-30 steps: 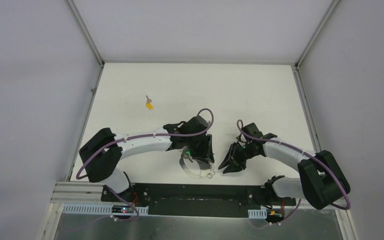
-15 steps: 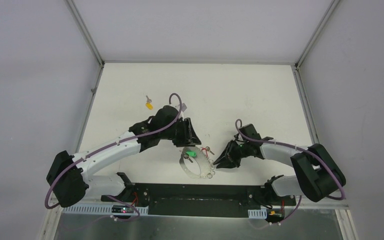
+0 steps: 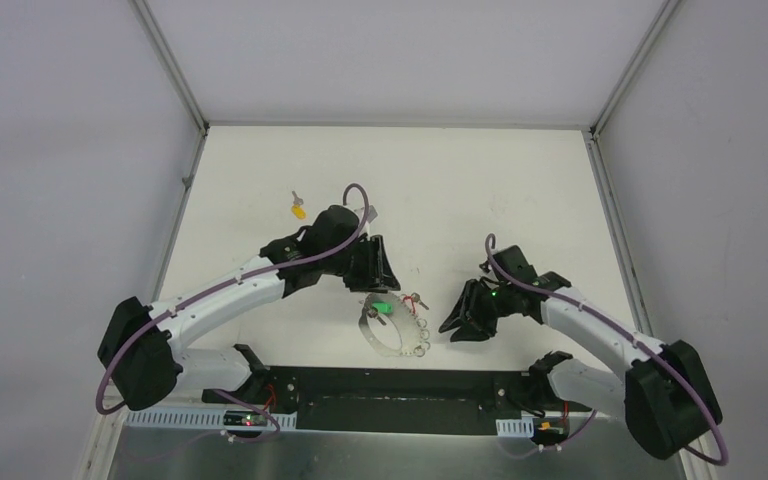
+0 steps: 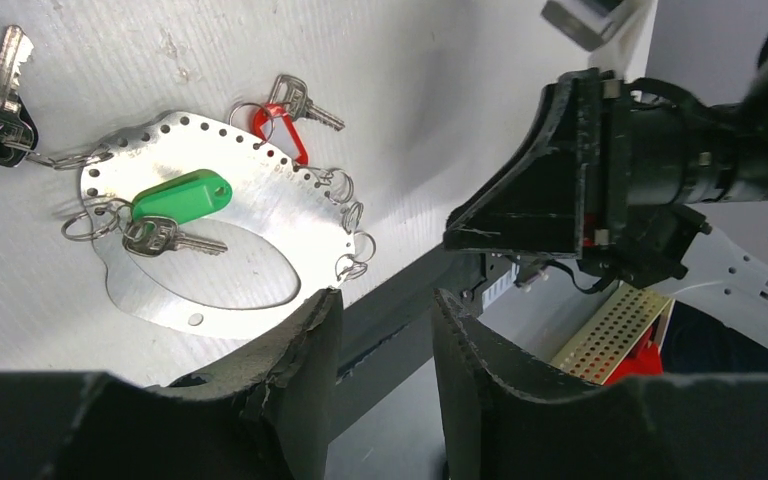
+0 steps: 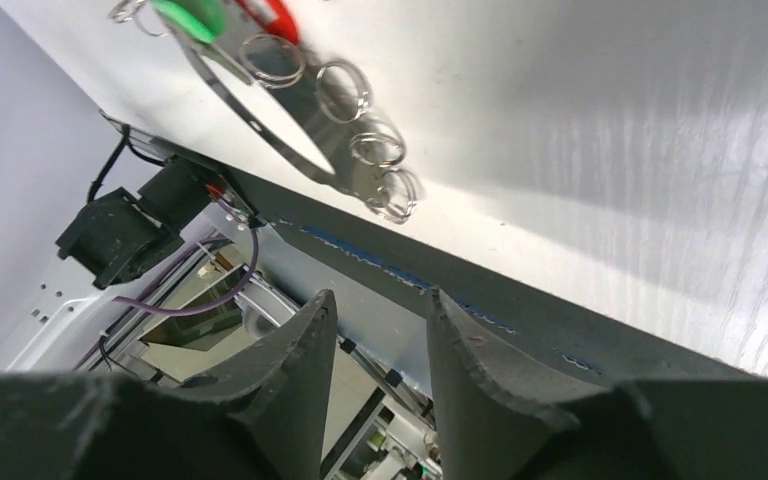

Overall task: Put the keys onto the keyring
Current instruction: Pick up the keyring from the center of the board.

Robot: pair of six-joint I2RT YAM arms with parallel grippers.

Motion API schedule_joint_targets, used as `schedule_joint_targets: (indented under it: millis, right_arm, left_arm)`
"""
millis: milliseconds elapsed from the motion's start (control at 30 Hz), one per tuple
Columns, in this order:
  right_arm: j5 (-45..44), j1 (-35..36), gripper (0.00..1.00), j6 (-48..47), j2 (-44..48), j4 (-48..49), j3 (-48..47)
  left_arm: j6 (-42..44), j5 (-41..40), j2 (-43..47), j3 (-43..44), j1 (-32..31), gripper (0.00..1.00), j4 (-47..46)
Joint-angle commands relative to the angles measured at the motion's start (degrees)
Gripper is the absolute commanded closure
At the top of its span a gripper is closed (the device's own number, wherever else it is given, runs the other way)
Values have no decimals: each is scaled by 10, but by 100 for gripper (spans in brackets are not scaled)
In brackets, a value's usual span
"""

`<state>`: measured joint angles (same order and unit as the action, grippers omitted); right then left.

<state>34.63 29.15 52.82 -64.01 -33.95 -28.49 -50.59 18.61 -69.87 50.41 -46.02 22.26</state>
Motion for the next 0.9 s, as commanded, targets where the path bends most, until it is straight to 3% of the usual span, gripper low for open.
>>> schedule_joint_targets:
  millis: [0,233,533,667,867]
  right_arm:
    - [-25,6,58,21,65,-26,-3]
    - [-148,87,56,131,148,2,28]
    - [-281,259,61,309,132,68,79]
    - [-321,288,62,362,130,108,98]
    - [-400,292,62,411,220,79,135]
  left_arm:
    - [43,38,5,0,3,61,3]
    - [53,92,24,-24,3,61,4]
    - [23,100,82,-38,3,61,10]
    - [-5,94,115,-38,3,60,11]
    - [-27,80,165,-43,3,60,18]
